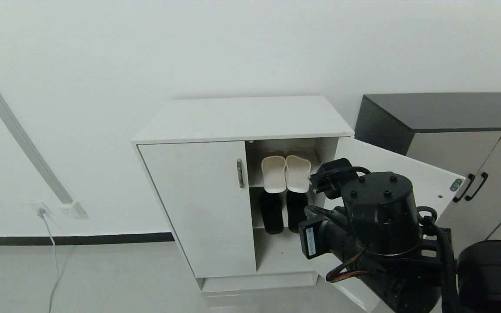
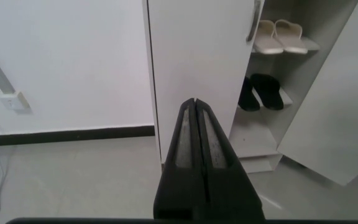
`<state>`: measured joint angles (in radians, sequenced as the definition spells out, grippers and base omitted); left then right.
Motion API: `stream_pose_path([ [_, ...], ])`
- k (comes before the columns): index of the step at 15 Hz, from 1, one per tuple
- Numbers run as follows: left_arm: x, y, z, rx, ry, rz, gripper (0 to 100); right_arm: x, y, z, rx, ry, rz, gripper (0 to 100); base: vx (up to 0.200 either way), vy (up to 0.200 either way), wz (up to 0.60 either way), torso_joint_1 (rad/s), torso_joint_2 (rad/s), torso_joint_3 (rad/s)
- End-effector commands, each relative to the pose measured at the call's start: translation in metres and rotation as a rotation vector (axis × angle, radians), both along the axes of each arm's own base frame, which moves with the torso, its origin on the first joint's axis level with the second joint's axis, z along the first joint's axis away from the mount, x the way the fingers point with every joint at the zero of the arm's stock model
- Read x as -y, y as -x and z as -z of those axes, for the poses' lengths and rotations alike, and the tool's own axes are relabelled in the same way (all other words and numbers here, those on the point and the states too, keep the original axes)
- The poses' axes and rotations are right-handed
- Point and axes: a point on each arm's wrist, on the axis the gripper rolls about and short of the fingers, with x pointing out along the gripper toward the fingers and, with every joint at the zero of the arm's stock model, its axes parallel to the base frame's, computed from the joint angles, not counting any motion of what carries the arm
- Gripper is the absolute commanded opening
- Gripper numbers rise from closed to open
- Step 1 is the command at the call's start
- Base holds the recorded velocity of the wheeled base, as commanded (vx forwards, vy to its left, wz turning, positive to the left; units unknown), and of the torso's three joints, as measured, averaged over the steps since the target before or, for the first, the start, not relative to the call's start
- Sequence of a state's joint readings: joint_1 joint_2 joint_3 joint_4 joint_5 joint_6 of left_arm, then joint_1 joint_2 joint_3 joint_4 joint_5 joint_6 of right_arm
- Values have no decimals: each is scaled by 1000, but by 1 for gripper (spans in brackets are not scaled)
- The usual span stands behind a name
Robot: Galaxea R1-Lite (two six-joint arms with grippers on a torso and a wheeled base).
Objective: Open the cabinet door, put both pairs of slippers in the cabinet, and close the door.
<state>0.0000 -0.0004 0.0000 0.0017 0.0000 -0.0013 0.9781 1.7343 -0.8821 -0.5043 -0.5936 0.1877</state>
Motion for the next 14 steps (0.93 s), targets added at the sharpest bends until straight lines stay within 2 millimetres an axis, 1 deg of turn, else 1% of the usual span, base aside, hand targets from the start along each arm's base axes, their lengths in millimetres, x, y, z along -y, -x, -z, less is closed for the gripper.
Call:
stream_pose_path([
  [1, 0, 0, 0, 0, 0, 0, 0, 0, 0, 0, -1, -1, 0, 0, 0, 0, 0, 212, -525, -320],
  [6, 0, 0, 0, 0, 0, 0, 0, 0, 0, 0, 0, -2, 0, 0, 0, 0, 0, 223, -545, -319],
  [11, 0, 0, 0, 0, 2, 0, 0, -1, -1, 1, -2, -4, 1, 0, 0, 0, 0, 263, -598, -332],
  [12, 0, 0, 0, 0, 2, 0, 0, 0, -1, 1, 0, -5, 2, 0, 0, 0, 0, 159, -398, -193],
  [14, 0, 0, 0, 0, 2, 0, 0, 0, -2, 3, -3, 0, 3, 0, 0, 0, 0, 33, -69, -35],
])
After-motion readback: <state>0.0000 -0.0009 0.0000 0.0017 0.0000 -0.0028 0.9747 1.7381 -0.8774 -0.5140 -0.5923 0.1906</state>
